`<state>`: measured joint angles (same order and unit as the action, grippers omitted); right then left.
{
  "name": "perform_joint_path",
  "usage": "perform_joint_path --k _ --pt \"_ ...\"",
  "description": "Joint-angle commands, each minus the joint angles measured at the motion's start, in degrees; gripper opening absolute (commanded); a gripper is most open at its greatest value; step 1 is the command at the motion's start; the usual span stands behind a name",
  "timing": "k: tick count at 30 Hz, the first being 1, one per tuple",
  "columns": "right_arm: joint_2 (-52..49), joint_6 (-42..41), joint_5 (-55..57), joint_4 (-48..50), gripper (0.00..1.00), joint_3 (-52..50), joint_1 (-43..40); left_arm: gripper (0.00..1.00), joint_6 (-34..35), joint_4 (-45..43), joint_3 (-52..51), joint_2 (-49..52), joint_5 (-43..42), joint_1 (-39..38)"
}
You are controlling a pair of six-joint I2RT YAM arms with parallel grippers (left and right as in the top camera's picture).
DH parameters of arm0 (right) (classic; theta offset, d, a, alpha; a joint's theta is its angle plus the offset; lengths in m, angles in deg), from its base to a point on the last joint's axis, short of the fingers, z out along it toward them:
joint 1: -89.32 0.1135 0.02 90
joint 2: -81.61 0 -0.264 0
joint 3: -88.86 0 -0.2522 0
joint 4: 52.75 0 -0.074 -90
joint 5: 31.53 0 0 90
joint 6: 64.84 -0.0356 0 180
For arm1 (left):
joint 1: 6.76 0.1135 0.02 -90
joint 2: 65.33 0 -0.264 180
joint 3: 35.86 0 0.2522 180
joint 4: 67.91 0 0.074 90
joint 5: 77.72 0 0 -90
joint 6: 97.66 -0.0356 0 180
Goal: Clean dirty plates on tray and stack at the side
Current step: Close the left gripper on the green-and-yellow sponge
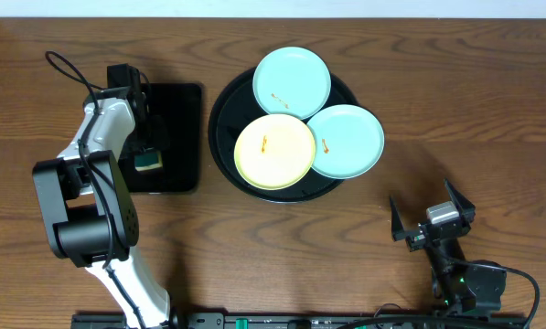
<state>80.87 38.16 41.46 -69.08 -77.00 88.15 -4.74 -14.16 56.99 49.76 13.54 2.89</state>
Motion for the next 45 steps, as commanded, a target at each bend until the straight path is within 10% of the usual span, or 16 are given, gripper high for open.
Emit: perform_joint_path --k 1,36,45 --pt "0.2 -0.7 -0.4 -0.2 0.99 -0.1 -0.8 0.65 -0.6 0.0 -0.1 0.6 -7.5 0.3" --pt "0.2 -0.7 -0.4 -0.2 0.99 -0.1 -0.8 0.68 -1.2 -4.6 -2.2 0.7 -8.7 0.2" --pt "0.2 -0.7 -0.4 -0.2 0.99 -0.1 -0.8 0.49 -1.2 -5.2 -2.5 0.7 -8.7 0.3"
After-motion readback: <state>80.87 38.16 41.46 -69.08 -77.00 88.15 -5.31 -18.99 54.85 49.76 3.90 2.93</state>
